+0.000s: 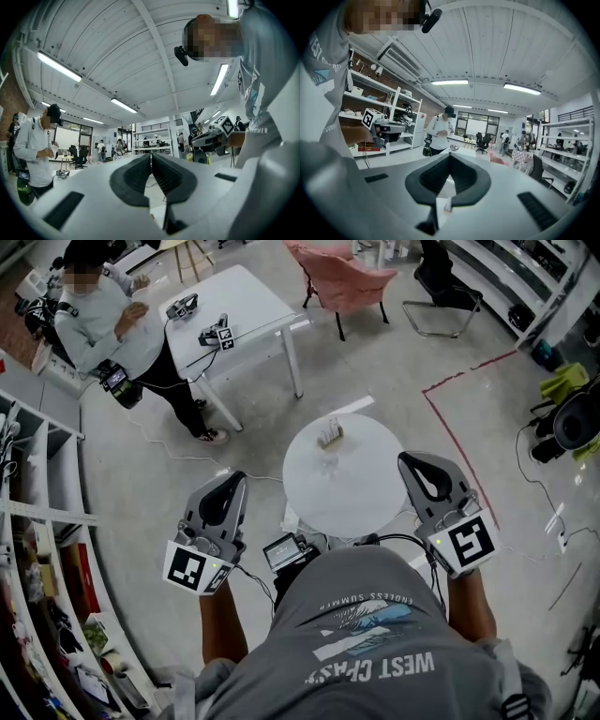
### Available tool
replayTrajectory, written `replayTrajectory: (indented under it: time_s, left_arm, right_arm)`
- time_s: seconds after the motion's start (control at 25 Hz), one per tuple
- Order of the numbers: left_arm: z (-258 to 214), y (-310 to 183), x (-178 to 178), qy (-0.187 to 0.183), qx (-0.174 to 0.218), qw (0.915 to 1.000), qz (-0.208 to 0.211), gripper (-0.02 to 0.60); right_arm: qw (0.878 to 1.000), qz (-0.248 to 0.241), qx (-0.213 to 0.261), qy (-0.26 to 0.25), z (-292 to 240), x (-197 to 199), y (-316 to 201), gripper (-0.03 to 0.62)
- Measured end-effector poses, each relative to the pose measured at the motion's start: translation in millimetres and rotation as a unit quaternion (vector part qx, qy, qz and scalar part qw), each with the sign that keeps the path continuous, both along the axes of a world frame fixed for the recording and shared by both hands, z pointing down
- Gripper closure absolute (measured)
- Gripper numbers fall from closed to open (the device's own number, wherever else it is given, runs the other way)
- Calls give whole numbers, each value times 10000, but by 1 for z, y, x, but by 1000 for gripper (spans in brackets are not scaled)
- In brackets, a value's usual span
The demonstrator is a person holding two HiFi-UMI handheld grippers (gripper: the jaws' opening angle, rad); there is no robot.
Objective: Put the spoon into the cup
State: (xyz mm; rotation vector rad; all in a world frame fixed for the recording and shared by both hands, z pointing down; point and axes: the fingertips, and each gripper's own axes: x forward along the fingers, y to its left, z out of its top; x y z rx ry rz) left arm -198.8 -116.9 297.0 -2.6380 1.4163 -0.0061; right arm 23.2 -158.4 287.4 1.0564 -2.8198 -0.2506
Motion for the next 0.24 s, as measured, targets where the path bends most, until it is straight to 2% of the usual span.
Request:
replayTrajectory:
  time_s: [0.24]
  left_arm:
    - [4, -4, 2, 0, -35, 10000, 39, 566]
  right_arm:
    - [10000, -13, -49, 39, 4, -2, -4, 592]
